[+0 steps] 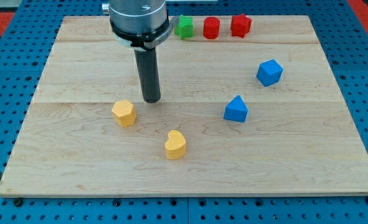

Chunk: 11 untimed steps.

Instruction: Slide the green circle towards the top left

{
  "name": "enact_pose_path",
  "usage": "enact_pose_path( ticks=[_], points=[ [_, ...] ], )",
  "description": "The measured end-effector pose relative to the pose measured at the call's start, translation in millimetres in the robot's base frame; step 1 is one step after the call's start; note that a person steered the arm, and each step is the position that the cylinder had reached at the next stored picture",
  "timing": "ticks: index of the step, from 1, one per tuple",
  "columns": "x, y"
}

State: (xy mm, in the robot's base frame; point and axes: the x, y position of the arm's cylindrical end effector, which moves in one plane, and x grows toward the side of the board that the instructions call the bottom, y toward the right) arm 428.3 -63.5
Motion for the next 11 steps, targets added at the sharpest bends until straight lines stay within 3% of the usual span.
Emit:
enact_pose_path(
  ticks=[2, 4, 5, 6, 7, 9, 11],
  points=[
    [-136.0, 34.8],
    [-205.3, -2.7],
    [-215.2, -47.3],
    [-168.9, -72.6],
    [-166.2, -82.7],
    [-229.9, -106.2],
    [-234.1, -129.5]
  ],
)
